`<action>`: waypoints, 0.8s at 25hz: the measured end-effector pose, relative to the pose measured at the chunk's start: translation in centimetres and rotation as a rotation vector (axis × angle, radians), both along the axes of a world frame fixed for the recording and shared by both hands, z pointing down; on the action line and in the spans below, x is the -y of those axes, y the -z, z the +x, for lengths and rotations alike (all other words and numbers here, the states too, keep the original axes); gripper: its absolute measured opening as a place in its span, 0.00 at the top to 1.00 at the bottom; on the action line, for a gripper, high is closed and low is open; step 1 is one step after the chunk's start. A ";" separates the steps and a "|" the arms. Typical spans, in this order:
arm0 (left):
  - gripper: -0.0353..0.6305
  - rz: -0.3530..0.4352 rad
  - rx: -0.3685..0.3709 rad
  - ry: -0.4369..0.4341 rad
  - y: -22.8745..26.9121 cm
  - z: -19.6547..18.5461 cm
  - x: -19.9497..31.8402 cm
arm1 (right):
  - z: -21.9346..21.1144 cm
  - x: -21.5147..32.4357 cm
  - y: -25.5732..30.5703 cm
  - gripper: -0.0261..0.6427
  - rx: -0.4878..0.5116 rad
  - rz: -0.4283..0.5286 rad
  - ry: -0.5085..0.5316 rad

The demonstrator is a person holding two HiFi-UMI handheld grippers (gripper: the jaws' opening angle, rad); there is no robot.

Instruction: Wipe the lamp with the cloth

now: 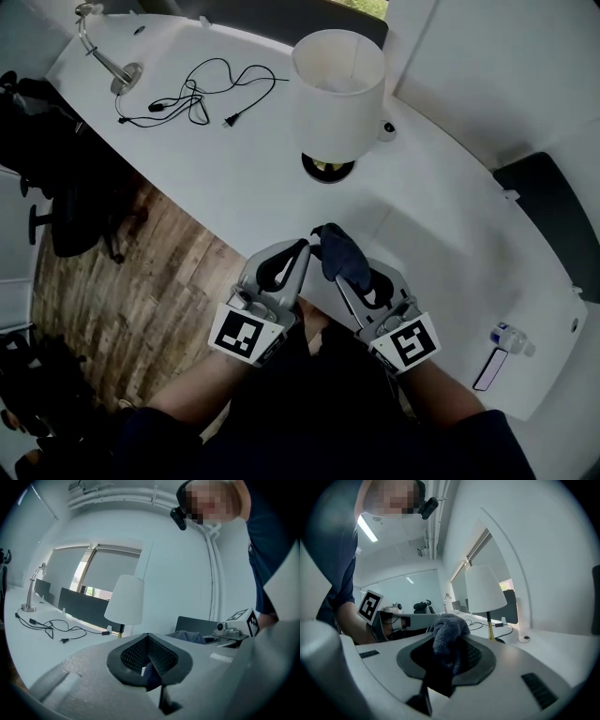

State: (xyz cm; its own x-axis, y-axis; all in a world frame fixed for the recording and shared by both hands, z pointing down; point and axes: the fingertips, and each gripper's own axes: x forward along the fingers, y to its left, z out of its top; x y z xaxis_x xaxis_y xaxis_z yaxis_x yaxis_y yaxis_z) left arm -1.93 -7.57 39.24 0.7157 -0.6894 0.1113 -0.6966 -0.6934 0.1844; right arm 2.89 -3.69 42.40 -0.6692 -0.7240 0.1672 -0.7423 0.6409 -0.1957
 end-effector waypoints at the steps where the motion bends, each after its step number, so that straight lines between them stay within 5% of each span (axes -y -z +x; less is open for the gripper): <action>1: 0.95 0.003 0.008 -0.005 -0.6 -0.1 0.8 | 0.1 0.7 -0.4 0.81 -0.009 0.001 -0.010; 20: 0.95 -0.069 0.078 0.046 -11.4 0.6 10.0 | 6.6 15.8 -11.3 0.81 -0.389 0.039 -0.082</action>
